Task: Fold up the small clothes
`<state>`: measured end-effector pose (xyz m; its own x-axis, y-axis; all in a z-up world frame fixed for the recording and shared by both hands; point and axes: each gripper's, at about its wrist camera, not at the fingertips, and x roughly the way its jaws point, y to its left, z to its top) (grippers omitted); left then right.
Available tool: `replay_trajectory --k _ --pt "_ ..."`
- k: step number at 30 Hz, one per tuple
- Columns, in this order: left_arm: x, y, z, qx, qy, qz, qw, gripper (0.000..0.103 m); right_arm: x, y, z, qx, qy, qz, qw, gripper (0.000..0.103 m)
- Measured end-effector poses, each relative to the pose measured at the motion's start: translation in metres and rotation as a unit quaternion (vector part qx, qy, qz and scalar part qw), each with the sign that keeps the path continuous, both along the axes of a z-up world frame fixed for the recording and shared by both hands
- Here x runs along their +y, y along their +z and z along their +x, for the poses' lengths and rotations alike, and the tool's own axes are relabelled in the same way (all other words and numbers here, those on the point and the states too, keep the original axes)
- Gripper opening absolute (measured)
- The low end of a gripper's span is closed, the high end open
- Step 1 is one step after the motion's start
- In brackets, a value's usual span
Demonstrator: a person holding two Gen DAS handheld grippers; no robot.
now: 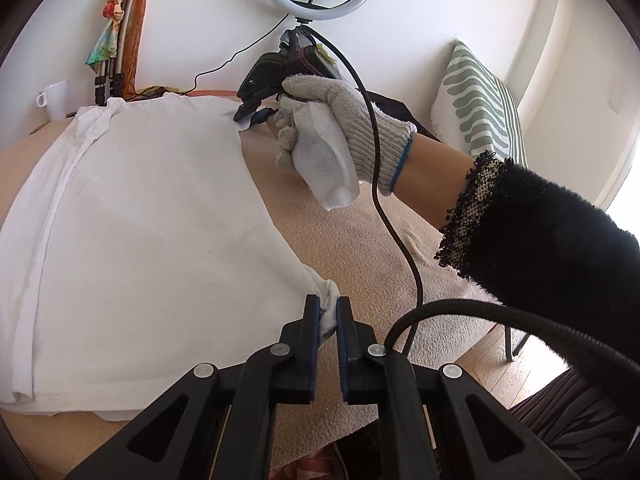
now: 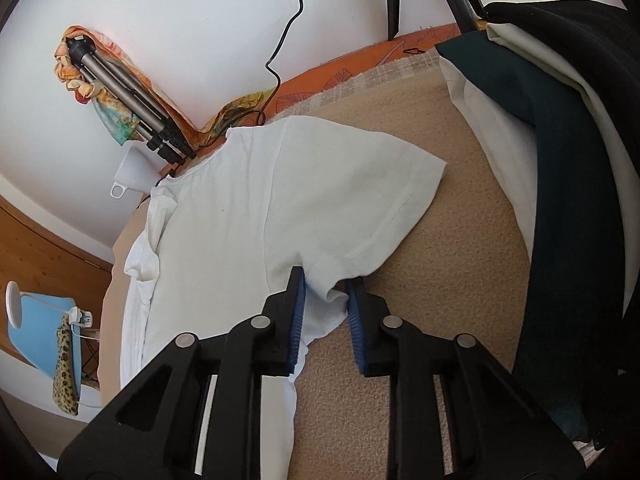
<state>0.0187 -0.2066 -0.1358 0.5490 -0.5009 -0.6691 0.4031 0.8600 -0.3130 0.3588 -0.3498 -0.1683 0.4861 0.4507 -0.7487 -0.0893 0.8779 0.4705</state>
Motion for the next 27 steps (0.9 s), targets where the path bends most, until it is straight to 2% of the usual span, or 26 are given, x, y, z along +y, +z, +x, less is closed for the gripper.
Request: replay_trajectory --k 2,11,20,27 --pt "0.003 0.0 0.001 0.004 0.005 -0.009 0.9999 0.005 0.004 0.001 0.002 -0.005 -0.002 -0.01 1.0 0.008" --pt "0.027 0.005 0.003 0.008 0.027 -0.051 0.9983 0.005 0.03 0.042 0.004 -0.064 -0.01 -0.018 0.998 0.005" --pt "0.076 0.012 -0.002 0.016 0.074 -0.095 0.9925 0.005 0.095 0.062 0.005 -0.093 0.03 -0.086 0.991 0.005" --pt "0.114 0.008 -0.011 0.023 0.117 -0.108 0.987 0.005 0.152 0.064 0.003 -0.105 0.072 -0.123 0.984 0.005"
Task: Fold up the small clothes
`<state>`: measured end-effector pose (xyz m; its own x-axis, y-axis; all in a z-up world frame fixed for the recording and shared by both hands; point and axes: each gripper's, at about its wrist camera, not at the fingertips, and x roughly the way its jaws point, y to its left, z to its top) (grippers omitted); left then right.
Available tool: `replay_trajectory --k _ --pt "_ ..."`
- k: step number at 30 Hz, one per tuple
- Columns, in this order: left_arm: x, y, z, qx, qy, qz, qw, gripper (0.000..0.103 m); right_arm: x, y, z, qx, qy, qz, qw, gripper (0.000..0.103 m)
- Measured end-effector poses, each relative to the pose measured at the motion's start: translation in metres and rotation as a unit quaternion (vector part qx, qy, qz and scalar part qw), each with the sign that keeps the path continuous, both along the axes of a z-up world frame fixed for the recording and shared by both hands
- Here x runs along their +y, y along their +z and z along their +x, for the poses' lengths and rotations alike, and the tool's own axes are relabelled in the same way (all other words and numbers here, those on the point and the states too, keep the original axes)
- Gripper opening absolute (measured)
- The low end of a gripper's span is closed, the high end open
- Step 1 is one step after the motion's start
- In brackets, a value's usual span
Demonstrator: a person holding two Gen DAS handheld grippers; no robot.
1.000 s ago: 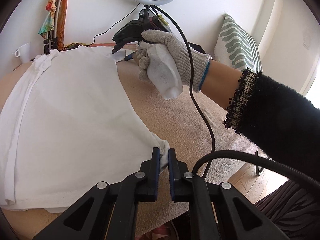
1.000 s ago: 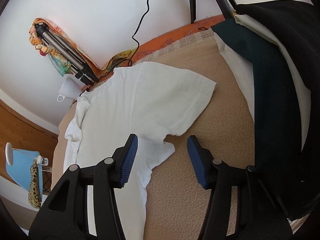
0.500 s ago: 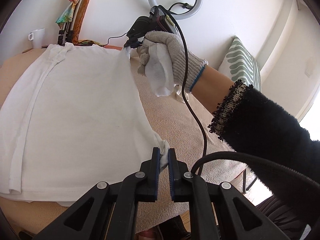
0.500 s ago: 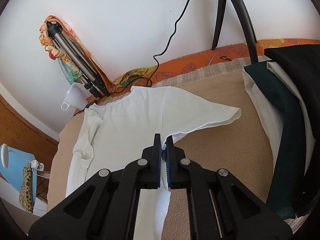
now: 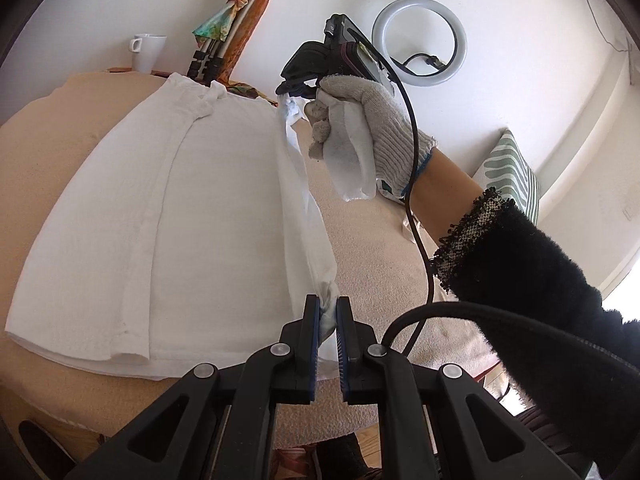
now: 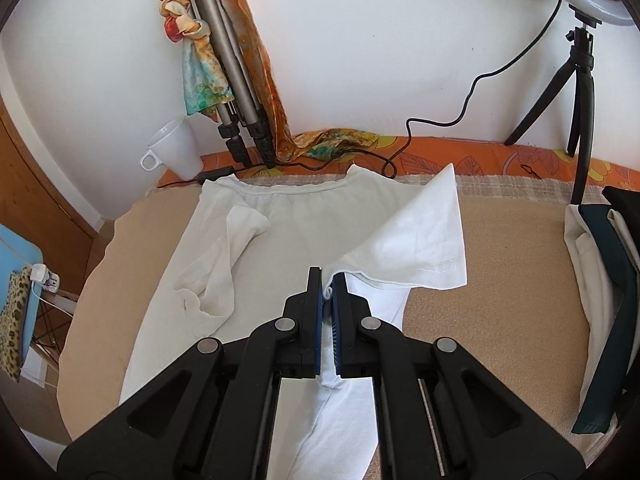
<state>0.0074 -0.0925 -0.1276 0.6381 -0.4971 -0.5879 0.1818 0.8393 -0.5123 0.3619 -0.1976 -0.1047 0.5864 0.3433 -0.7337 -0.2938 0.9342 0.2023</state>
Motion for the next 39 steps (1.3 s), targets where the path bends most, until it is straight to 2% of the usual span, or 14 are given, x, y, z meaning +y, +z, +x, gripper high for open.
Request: replay_trajectory --k 5,9,13,16,18,19,20,22,30,34,39 --pt "0.021 -0.009 -0.001 0.017 0.025 -0.008 0.9995 0.005 0.036 -0.007 0.002 0.004 0.018 -0.014 1.0 0.005" --pt "0.03 -0.015 0.0 0.027 0.04 0.0 0.9989 0.005 0.061 -0.017 0.004 0.009 0.029 -0.028 0.999 0.005" --pt "0.036 -0.02 -0.002 0.033 0.049 0.008 0.9982 0.005 0.076 -0.032 0.006 0.018 0.035 -0.043 0.998 0.005" --pt "0.037 -0.022 -0.004 0.036 0.051 0.017 0.9979 0.006 0.08 -0.04 0.009 0.03 0.045 -0.034 0.998 0.006" --pt "0.039 -0.021 -0.006 0.035 0.052 0.024 0.9978 0.015 0.081 -0.042 0.013 0.057 0.059 -0.012 0.997 0.01" --pt "0.041 -0.019 -0.009 0.034 0.05 0.027 0.9978 0.023 0.079 -0.04 0.012 0.066 0.069 0.005 0.995 0.017" --pt "0.041 -0.017 -0.012 0.032 0.047 0.03 0.9979 0.025 0.076 -0.035 0.009 0.065 0.076 0.019 0.995 0.03" --pt "0.045 -0.013 -0.019 0.025 0.042 0.038 0.998 0.026 0.067 -0.019 -0.001 0.048 0.08 0.035 0.995 0.048" --pt "0.062 0.018 -0.039 -0.004 0.016 0.064 0.9978 0.027 -0.005 0.044 -0.057 0.035 0.077 0.114 0.99 0.048" --pt "0.074 0.029 -0.034 -0.007 0.007 0.073 0.9973 0.028 -0.038 0.06 -0.108 0.032 0.074 0.101 0.992 0.048" --pt "0.086 0.031 -0.022 0.007 -0.011 0.072 0.9973 0.028 -0.069 0.055 -0.187 0.043 0.074 0.072 0.994 0.048"
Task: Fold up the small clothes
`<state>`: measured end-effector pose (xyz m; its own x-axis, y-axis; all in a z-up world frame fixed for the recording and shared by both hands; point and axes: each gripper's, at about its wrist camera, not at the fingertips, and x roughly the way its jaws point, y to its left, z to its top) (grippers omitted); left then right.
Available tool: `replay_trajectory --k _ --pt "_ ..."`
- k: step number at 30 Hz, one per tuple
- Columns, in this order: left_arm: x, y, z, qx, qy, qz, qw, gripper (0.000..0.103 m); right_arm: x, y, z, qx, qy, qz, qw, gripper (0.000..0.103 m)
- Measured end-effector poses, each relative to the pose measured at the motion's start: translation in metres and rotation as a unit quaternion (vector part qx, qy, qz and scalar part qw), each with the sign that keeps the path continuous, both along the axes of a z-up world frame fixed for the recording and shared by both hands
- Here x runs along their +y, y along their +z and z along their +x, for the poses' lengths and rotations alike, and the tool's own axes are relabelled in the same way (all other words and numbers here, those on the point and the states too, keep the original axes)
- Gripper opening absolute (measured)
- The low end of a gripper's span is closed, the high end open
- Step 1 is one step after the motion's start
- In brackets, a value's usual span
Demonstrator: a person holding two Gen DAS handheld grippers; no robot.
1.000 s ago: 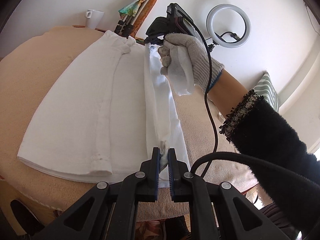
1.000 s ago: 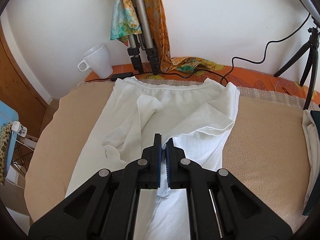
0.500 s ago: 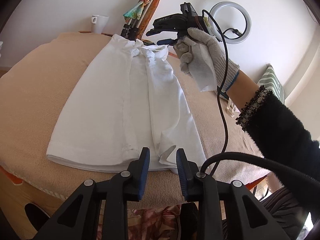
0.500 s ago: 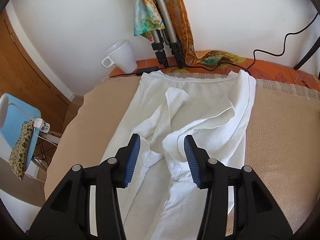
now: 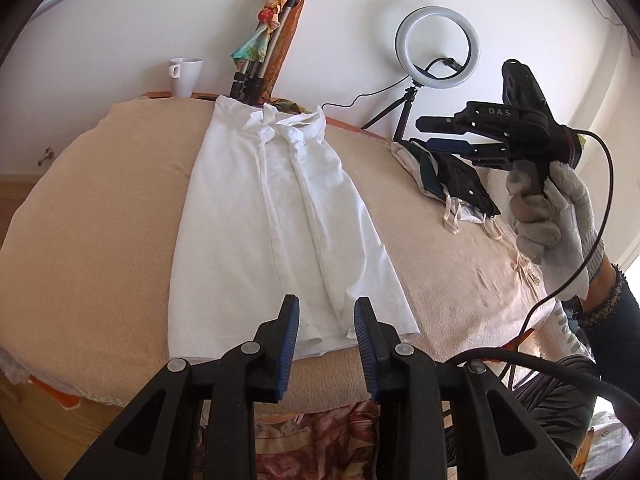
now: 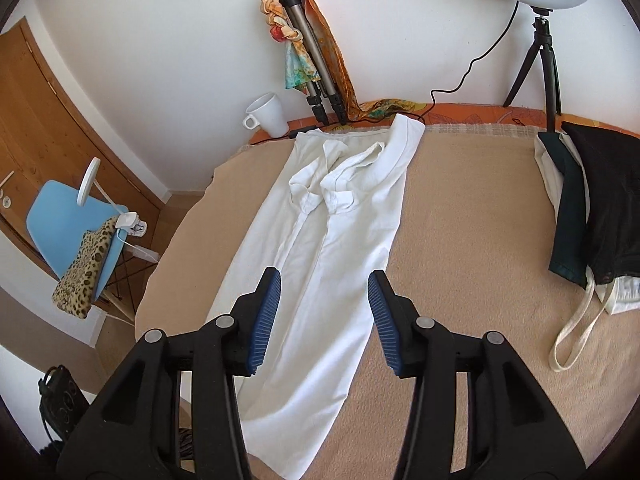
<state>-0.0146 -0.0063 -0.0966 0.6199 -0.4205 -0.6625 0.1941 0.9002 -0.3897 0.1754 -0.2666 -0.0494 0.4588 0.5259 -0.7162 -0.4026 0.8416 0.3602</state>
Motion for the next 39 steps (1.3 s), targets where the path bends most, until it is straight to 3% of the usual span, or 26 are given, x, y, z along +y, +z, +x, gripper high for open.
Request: replay_trajectory --k 5,9,12,16,18,22,24,26,29,33,37,39 --pt "0.0 -0.015 0.027 0.06 -0.02 -0.056 0.9965 0.029 -0.015 -0.051 -0.067 0.058 0.005 -0.015 0.998 0.045" --pt "-0.003 -0.024 0.044 0.098 -0.029 -0.098 0.9899 0.032 -0.016 -0.096 -0.092 0.143 0.022 0.012 0.989 0.041" --pt "-0.005 -0.032 0.053 0.123 -0.031 -0.12 0.9847 0.032 -0.012 -0.111 -0.103 0.156 0.038 0.009 0.987 0.041" --pt "-0.009 -0.044 0.061 0.15 -0.031 -0.13 0.9796 0.028 -0.013 -0.132 -0.109 0.196 0.044 0.04 0.979 0.041" --pt "-0.012 -0.051 0.064 0.162 -0.033 -0.134 0.9771 0.023 -0.009 -0.136 -0.113 0.19 0.051 0.028 0.98 0.037" --pt "-0.012 -0.056 0.063 0.167 -0.021 -0.129 0.9772 0.005 -0.005 -0.14 -0.114 0.194 0.062 0.024 0.979 0.007" --pt "-0.008 -0.049 0.058 0.151 -0.003 -0.114 0.9819 0.002 -0.005 -0.136 -0.116 0.19 0.064 0.023 0.979 0.005" --pt "-0.002 -0.04 0.05 0.131 0.007 -0.103 0.986 0.0 -0.009 -0.123 -0.12 0.183 0.069 0.053 0.979 0.005" --pt "-0.001 -0.044 0.044 0.12 0.009 -0.067 0.9905 0.0 -0.019 -0.11 -0.123 0.156 0.07 0.059 0.984 0.005" --pt "0.001 -0.056 0.045 0.141 0.009 -0.078 0.9869 0.0 -0.016 -0.132 -0.123 0.187 0.063 0.025 0.98 0.003" --pt "0.005 -0.044 0.066 0.128 0.019 -0.087 0.9877 0.025 -0.012 -0.133 -0.123 0.185 0.07 0.023 0.98 0.003" --pt "0.003 -0.036 0.084 0.117 0.017 -0.079 0.9898 0.028 -0.008 -0.134 -0.122 0.187 0.069 0.023 0.98 0.003"
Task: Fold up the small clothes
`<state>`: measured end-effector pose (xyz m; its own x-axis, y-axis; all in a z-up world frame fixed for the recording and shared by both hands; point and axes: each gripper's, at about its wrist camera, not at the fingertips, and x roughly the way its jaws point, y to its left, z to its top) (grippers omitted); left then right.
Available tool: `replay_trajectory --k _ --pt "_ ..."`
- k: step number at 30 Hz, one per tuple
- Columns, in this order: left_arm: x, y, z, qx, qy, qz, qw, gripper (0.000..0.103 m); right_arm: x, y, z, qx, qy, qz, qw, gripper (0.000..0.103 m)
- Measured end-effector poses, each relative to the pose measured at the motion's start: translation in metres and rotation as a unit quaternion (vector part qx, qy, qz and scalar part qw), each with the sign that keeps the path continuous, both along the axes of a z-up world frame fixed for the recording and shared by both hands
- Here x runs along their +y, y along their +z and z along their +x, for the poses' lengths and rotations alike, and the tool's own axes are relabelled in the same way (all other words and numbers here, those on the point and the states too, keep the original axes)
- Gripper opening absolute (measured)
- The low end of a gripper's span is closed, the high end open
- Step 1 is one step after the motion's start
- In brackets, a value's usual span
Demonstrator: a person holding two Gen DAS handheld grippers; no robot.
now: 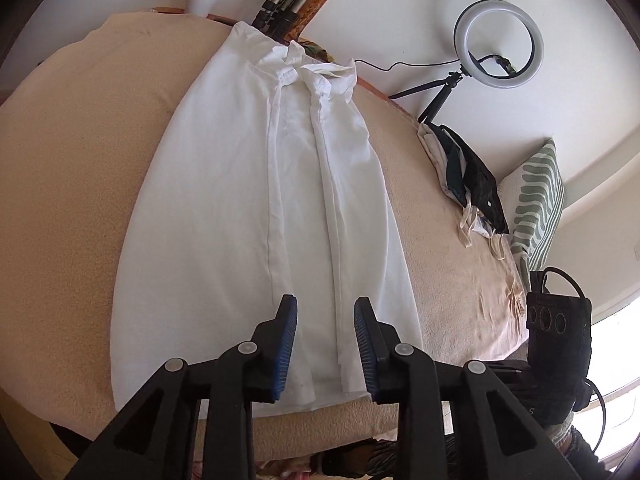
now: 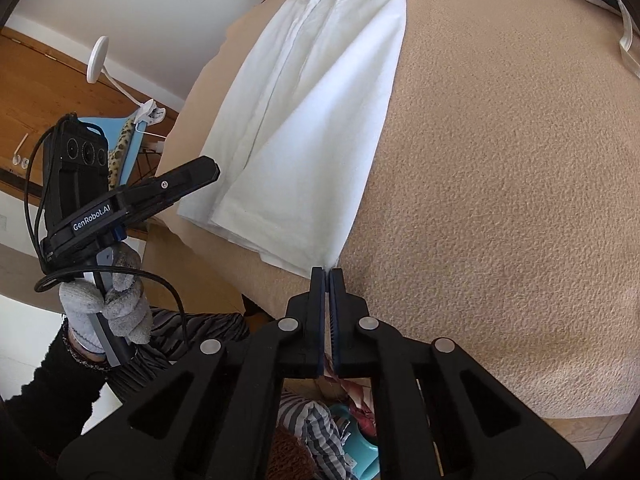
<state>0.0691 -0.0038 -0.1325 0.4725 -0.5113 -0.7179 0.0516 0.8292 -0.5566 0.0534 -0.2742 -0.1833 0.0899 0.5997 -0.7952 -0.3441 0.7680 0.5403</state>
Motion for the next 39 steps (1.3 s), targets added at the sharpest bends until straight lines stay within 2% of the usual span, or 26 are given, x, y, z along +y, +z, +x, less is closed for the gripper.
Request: replay_trajectory --k 3,6,10,12,13,14,20,22,24,26,29,33,34,35,37,39 --pt "-0.01 0.002 0.033 -0.008 -0.022 0.03 0.9993 0.028 0.007 -0.001 0.0 -0.005 0.004 -0.01 1.0 0.003" --pt "-0.022 -0.01 0.06 0.009 -0.037 0.048 0.9981 0.029 0.01 -0.001 0.0 -0.009 0.007 -0.017 1.0 0.003" --pt "-0.034 -0.025 0.077 0.033 -0.049 0.038 0.9975 0.029 0.007 -0.002 -0.001 -0.008 0.005 -0.017 1.0 0.003" --pt "-0.041 -0.026 0.081 0.027 -0.059 0.049 0.9967 0.021 0.013 -0.002 -0.003 -0.009 0.005 -0.017 1.0 0.003" --pt "-0.045 -0.026 0.081 0.025 -0.067 0.06 0.9957 0.004 0.014 -0.002 -0.003 -0.01 0.006 -0.017 1.0 0.003" --pt "-0.047 -0.026 0.081 0.023 -0.068 0.067 0.9952 0.0 0.013 -0.002 -0.003 -0.011 0.008 -0.018 1.0 0.003" --pt "-0.028 -0.02 0.078 0.013 -0.024 0.062 0.9977 0.0 0.011 -0.001 -0.007 -0.017 0.009 -0.022 1.0 0.003" --pt "-0.023 -0.022 0.078 0.016 -0.026 0.063 0.9975 0.0 0.011 -0.002 -0.009 -0.02 0.01 -0.023 0.999 0.003" --pt "-0.019 -0.023 0.075 0.019 -0.017 0.064 0.9977 0.008 0.012 -0.003 -0.008 -0.019 0.011 -0.023 0.999 0.003" --pt "-0.017 -0.02 0.068 0.016 -0.018 0.063 0.9977 0.027 0.012 -0.003 -0.008 -0.018 0.009 -0.022 1.0 0.003" --pt "-0.015 -0.014 0.051 0.019 -0.03 0.044 0.9984 0.036 0.012 -0.004 -0.007 -0.019 0.009 -0.023 1.0 0.003" --pt "-0.024 -0.02 0.028 0.035 -0.051 0.044 0.9971 0.037 0.011 -0.006 -0.004 -0.013 0.006 -0.018 1.0 0.003" --pt "-0.029 -0.023 0.024 0.039 -0.062 0.045 0.9963 0.033 0.01 -0.006 -0.002 -0.011 0.005 -0.016 1.0 0.003" --pt "-0.035 -0.025 0.019 0.037 -0.072 0.059 0.9949 0.021 0.009 -0.006 -0.001 -0.009 0.004 -0.015 1.0 0.003" --pt "-0.045 -0.021 0.008 0.015 -0.084 0.115 0.9898 0.007 0.009 -0.007 0.0 -0.007 0.003 -0.014 1.0 0.003" --pt "-0.046 -0.016 0.001 0.009 -0.081 0.138 0.987 0.006 0.01 -0.006 0.0 -0.012 0.006 -0.021 1.0 0.003"
